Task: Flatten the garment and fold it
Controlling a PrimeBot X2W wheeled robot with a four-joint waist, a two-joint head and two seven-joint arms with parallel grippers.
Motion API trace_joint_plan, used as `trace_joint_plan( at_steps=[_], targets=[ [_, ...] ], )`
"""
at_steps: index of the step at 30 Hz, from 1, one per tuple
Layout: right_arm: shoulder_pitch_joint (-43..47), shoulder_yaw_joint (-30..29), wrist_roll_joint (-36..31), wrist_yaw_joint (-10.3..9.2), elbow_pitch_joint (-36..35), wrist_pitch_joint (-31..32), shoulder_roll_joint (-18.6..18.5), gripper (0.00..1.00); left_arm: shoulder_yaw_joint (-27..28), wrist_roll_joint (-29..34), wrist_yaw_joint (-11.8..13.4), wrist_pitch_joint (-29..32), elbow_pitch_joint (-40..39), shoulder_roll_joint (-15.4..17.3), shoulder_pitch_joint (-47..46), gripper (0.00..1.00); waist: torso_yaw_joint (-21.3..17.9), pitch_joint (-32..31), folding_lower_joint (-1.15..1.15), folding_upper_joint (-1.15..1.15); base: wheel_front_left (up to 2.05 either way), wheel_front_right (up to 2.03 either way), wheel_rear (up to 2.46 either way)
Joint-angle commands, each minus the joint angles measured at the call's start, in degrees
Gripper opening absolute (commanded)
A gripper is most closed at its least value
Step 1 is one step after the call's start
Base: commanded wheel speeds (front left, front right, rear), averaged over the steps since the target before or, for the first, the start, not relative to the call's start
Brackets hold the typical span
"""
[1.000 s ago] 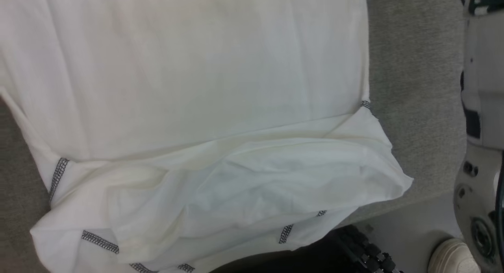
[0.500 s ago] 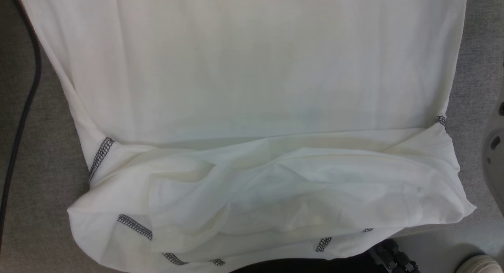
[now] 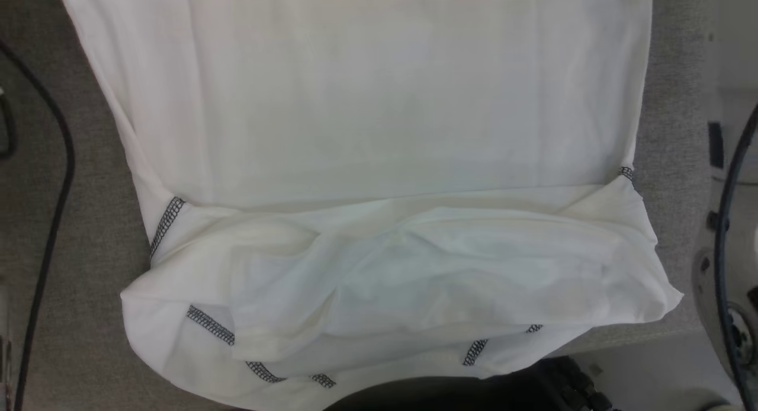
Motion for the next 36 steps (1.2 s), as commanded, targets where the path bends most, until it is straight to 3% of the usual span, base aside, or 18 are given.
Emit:
trace_joint_plan(
  at_steps=[1, 8, 18, 26, 36],
  targets=[
    [2.71, 1.32, 1.47, -0.1, -1.79, -2.38, -0.05, 0.0, 0.41, -1.0, -0.98, -2.12, -0.74, -0.15, 2.64, 0.0, 0.37, -4.14, 0.0, 0.0, 0.0, 0.0, 0.0],
    [16.51, 6.53, 8.14, -0.1, -13.55, -10.21, -4.23, 0.0, 1.87, -4.63, -2.59, -9.54, -7.32, -0.57, 15.26, 0.0, 2.51, -13.27, 0.0, 0.0, 0.0, 0.0, 0.0],
    [41.63, 6.72, 12.22, -0.1, -29.3, -7.84, -11.64, 0.0, 2.97, -11.22, -2.55, -12.88, -19.62, -0.63, 41.29, 0.0, 5.79, -24.71, 0.0, 0.0, 0.0, 0.0, 0.0],
    [59.34, 2.64, 13.48, -0.1, -37.69, -2.42, -12.26, 0.0, 4.0, -15.92, -0.54, -14.83, -23.95, -2.09, 59.87, 0.0, 7.68, -29.93, 0.0, 0.0, 0.0, 0.0, 0.0],
    [74.49, -0.62, 12.94, -0.1, -44.44, 4.73, -11.52, 0.0, 1.99, -18.33, -0.57, -16.59, -22.07, -4.5, 71.17, 0.0, 8.93, -32.95, 0.0, 0.0, 0.0, 0.0, 0.0]
  ],
)
